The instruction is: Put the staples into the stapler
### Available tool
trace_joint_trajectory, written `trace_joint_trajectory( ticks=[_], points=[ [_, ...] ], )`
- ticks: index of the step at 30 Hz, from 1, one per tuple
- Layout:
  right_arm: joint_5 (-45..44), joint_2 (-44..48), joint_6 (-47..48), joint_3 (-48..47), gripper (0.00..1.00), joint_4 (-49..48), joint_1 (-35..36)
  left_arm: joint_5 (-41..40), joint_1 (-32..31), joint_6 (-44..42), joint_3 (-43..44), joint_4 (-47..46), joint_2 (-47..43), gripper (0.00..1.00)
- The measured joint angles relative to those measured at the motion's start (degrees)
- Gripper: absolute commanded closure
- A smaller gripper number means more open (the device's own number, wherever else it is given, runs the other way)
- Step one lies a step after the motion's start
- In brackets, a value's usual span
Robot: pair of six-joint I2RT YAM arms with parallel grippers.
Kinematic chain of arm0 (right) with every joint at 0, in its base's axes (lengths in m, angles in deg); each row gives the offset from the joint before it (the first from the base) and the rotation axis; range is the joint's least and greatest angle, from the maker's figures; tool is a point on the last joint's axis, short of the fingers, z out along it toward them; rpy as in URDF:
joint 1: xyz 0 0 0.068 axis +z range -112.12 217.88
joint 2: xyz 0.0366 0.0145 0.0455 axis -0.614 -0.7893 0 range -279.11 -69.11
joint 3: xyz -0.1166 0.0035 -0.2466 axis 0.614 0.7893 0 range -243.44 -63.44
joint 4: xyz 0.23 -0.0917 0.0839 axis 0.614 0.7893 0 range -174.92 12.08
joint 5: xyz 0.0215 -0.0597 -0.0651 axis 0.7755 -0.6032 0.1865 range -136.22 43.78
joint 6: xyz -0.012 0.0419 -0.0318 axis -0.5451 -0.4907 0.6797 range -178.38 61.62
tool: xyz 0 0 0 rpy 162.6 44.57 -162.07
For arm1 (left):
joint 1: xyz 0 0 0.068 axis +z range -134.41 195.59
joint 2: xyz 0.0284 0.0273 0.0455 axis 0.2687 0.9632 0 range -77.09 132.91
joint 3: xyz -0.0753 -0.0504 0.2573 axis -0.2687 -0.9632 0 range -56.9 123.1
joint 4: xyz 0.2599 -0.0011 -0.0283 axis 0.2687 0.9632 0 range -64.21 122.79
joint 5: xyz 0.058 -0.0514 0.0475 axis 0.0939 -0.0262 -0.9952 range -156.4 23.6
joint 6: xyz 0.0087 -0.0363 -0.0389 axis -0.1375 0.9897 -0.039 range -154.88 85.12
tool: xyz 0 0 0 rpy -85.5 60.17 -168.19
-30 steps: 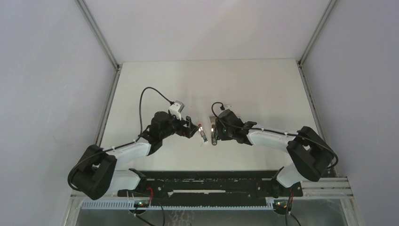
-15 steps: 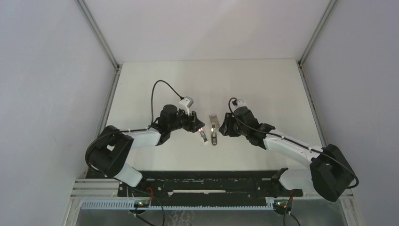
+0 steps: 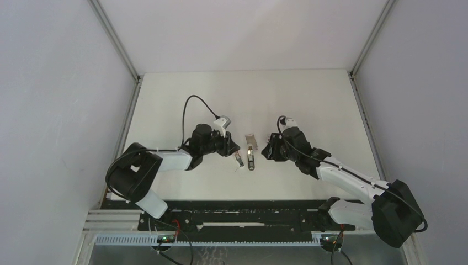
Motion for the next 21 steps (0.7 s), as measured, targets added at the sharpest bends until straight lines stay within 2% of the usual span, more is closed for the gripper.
trace_joint_trajectory(
  ticks=[7, 16, 21],
  points=[
    [0.4, 0.2, 0.0, 0.9, 0.60, 0.0, -0.2, -6.2, -2.1, -2.1, -0.6, 0.2, -1.3, 0.86],
    [0.0, 1.1, 0.7, 1.0, 0.60, -0.7, 1.0, -27.8, -9.6, -6.7, -8.7, 0.1, -12.2, 0.88],
    [0.0, -0.1, 0.6, 1.0, 0.61, -3.1, 3.4, -40.9, -15.7, -8.9, -10.0, 0.7, -13.5, 0.89]
  ],
)
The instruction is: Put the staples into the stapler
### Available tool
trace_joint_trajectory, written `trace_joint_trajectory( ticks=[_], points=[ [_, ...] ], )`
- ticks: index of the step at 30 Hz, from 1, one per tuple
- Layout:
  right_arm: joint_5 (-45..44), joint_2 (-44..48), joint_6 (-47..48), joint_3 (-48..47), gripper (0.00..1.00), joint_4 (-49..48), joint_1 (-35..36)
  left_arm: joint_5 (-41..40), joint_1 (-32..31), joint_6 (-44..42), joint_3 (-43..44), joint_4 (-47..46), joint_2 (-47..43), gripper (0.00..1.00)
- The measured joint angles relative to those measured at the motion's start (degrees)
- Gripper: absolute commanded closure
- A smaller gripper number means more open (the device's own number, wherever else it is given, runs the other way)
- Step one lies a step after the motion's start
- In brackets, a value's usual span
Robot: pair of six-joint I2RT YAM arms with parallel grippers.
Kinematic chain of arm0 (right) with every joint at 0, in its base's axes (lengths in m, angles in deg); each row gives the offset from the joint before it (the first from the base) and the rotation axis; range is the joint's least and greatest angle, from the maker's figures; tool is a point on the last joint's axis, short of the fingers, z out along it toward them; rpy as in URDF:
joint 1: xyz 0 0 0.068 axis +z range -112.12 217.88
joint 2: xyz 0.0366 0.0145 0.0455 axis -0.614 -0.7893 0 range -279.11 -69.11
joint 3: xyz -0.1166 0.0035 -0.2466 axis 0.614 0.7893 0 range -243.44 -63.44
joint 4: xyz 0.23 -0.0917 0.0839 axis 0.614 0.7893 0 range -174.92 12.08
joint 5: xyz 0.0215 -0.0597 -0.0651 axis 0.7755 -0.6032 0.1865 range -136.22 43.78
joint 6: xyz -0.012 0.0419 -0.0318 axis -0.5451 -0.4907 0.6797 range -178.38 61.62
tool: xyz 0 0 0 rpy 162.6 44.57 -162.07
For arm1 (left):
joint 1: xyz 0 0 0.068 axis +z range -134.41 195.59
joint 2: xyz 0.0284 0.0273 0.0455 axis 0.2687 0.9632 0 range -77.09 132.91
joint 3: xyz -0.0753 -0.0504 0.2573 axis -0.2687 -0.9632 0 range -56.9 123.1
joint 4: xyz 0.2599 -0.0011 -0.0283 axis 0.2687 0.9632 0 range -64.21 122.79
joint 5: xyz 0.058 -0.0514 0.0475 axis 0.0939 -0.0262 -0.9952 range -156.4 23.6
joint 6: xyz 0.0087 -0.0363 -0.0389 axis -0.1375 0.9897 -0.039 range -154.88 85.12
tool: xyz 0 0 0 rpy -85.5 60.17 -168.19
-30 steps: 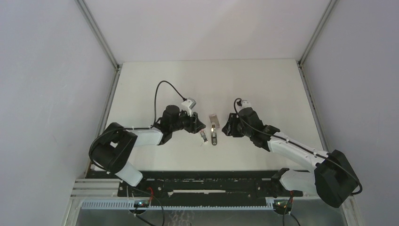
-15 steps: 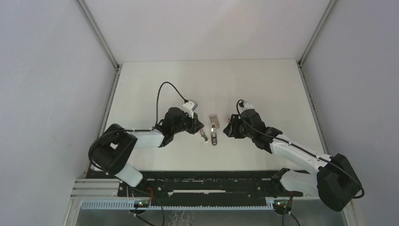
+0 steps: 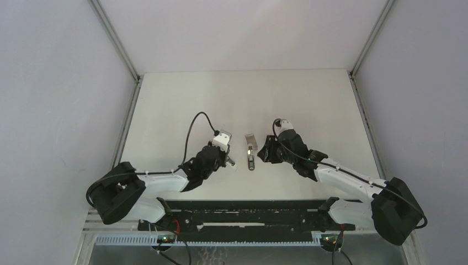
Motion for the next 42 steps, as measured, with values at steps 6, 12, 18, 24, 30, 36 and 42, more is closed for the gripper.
trace_joint_trajectory(
  ticks=[6, 12, 18, 24, 30, 36, 42],
  points=[
    [0.0, -2.4, -0.2, 0.1, 0.61, -1.3, 1.6, -12.0, -6.4, -2.0, 0.2, 1.2, 2.0, 0.88],
    [-0.2, -2.5, -0.4, 0.1, 0.61, -2.1, 2.0, -20.5, -11.1, -2.8, 0.9, 2.7, 4.7, 0.83],
    [-0.6, -2.5, -0.5, 0.1, 0.62, -2.0, 2.2, -26.1, -14.9, -2.6, 3.8, 6.9, 7.0, 0.77],
    [-1.1, -2.5, -0.5, 0.1, 0.62, -2.0, 2.3, -28.1, -16.5, -2.1, 6.9, 13.6, 7.4, 0.59],
    [-1.6, -1.8, -0.4, 0.1, 0.61, -1.4, 2.2, -27.3, -16.8, -0.8, 10.1, 21.3, 5.5, 0.43],
    [-2.0, -0.4, -0.4, 0.1, 0.62, -1.1, 1.8, -24.2, -16.9, 1.6, 12.0, 27.4, 2.1, 0.30],
    [-1.9, 1.1, -0.3, 0.1, 0.61, 0.0, 1.1, -18.0, -16.6, 3.2, 11.8, 30.6, -4.3, 0.17]
  ],
)
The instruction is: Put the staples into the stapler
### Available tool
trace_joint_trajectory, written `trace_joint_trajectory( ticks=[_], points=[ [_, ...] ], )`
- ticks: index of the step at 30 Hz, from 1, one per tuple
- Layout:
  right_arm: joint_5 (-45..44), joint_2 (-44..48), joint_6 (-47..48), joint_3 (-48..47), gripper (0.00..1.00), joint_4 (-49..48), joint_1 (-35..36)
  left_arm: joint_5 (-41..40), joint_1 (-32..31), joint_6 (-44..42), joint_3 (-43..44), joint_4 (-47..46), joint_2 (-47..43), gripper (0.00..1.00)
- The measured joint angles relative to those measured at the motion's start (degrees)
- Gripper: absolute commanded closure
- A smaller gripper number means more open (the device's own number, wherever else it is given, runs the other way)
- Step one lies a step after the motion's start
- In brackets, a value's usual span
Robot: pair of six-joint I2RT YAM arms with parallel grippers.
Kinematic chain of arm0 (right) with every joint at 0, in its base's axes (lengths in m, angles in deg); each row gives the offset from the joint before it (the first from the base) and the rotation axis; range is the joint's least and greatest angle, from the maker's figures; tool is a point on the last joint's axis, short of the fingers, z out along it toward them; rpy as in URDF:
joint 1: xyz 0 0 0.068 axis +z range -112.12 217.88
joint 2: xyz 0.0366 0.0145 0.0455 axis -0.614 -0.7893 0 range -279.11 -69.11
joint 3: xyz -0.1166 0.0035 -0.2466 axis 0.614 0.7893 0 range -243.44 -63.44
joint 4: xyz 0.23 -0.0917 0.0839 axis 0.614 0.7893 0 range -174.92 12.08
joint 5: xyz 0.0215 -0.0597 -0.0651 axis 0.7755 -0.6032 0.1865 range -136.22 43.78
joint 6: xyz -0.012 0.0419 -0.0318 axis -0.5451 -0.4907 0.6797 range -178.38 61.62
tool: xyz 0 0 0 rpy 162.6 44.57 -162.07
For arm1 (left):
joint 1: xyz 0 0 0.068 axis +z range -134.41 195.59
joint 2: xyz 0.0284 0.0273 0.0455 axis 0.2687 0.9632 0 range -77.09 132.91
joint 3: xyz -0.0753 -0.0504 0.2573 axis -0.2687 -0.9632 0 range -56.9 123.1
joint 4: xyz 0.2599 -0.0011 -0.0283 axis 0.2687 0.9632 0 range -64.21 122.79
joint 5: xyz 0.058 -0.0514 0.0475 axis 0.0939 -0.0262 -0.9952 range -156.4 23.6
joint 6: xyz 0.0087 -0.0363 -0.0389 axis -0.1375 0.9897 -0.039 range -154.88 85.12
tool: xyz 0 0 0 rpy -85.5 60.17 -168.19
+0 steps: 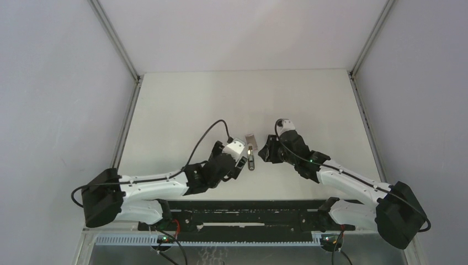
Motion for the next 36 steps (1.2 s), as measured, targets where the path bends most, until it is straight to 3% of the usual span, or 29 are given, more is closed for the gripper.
trace_joint_trajectory(
  ticks=[3, 7, 12, 16, 24, 36],
  points=[
    [0.0, 1.7, 0.2, 0.1, 0.60, 0.9, -0.6, 8.0, 3.2, 0.9, -1.5, -2.9, -4.0, 0.16],
    [0.5, 4.4, 0.4, 0.8, 0.59, 1.2, -1.9, 20.5, 13.0, 3.2, -6.4, -10.0, -5.9, 0.16],
    [1.5, 7.4, 0.4, 2.0, 0.56, 2.0, -3.0, 34.6, 21.6, 6.3, -8.0, -16.6, -0.4, 0.16],
    [1.7, 8.8, 0.4, 2.4, 0.54, 2.4, -3.1, 42.4, 24.0, 8.5, -8.0, -20.9, 5.3, 0.16],
    [1.8, 10.4, 0.4, 3.1, 0.54, 4.0, -3.5, 49.2, 25.8, 11.7, -8.3, -24.6, 10.7, 0.15],
    [1.9, 11.1, 0.6, 3.1, 0.53, 4.5, -3.9, 51.3, 25.6, 13.9, -15.3, -26.4, 4.3, 0.10]
  ],
)
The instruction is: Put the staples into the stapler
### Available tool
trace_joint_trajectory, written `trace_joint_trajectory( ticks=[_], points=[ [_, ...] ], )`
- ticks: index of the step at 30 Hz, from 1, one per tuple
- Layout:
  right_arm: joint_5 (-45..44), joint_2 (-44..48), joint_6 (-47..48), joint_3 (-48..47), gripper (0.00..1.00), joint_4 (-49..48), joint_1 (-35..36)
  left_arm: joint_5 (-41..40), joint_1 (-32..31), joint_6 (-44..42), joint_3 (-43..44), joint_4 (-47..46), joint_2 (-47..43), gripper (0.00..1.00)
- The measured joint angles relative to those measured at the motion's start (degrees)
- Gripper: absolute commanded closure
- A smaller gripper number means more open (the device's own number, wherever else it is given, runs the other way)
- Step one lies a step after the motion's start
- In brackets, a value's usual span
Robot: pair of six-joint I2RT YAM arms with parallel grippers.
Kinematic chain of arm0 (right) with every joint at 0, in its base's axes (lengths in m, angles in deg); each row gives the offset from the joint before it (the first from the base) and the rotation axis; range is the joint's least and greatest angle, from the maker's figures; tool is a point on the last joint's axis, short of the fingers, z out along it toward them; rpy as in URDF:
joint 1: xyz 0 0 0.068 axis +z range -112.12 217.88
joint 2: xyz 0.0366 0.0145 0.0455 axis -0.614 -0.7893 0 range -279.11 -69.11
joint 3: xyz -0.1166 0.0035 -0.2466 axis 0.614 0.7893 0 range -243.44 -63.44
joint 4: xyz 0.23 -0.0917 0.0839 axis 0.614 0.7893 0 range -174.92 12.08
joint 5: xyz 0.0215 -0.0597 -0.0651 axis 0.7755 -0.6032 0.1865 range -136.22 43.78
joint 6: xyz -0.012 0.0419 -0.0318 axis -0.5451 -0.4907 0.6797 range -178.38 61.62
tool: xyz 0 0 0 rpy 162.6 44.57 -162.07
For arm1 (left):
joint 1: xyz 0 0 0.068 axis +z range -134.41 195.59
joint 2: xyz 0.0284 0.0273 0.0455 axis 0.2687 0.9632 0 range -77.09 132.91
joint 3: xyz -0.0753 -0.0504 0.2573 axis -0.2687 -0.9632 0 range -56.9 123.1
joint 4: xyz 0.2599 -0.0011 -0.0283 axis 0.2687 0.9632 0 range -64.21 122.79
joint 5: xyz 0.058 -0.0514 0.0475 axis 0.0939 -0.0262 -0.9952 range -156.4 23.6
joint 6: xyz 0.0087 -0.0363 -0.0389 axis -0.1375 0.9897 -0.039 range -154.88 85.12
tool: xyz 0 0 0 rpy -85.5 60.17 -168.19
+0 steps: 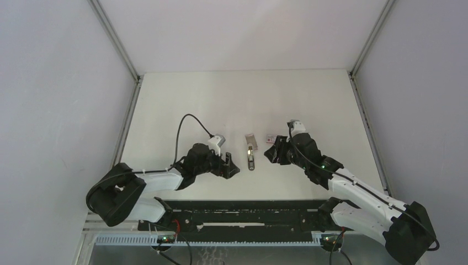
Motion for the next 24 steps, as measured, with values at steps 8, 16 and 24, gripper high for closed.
trace_joint_trajectory(
  ticks=[8, 16, 24],
  points=[
    [0.0, 0.3, 0.1, 0.7, 0.53, 0.1, -0.3, -9.3, -8.0, -0.3, -1.3, 7.3, -5.0, 0.14],
    [0.0, 0.4, 0.1, 0.7, 0.54, 0.0, -0.8, -25.3, -12.7, -0.8, -1.1, 16.0, -8.6, 0.29],
    [0.0, 0.4, 0.1, 0.6, 0.54, 0.0, -0.9, -28.4, -14.6, -1.9, -0.3, 16.6, -7.1, 0.27]
  ],
)
